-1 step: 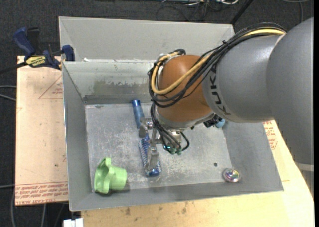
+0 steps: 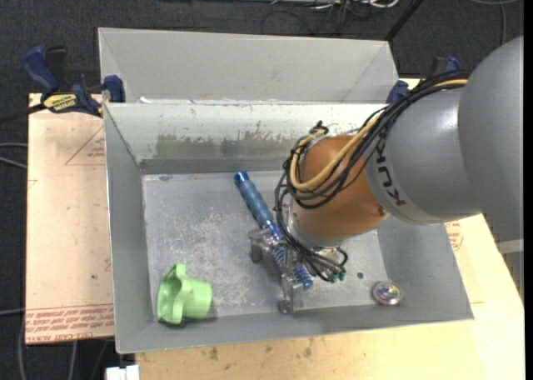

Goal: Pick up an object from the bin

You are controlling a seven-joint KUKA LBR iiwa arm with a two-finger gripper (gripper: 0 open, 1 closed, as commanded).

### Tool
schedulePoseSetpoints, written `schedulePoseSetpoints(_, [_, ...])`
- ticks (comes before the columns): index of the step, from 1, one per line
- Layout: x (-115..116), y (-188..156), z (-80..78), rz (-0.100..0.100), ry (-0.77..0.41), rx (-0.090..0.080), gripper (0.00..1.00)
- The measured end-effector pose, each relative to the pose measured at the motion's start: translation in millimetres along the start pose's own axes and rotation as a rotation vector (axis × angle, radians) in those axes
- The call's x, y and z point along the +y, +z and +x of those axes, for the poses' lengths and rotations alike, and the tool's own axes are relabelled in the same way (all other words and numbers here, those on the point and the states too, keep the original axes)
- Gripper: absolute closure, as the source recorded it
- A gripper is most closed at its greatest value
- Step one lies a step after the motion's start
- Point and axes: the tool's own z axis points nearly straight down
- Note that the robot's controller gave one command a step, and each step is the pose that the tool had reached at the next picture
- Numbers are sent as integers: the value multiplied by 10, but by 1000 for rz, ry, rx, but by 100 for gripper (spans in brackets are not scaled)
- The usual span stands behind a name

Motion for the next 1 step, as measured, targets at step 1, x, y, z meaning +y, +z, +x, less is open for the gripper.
schedulePoseSetpoints(1, [-120,-1028,-26,3,-36,-15,0])
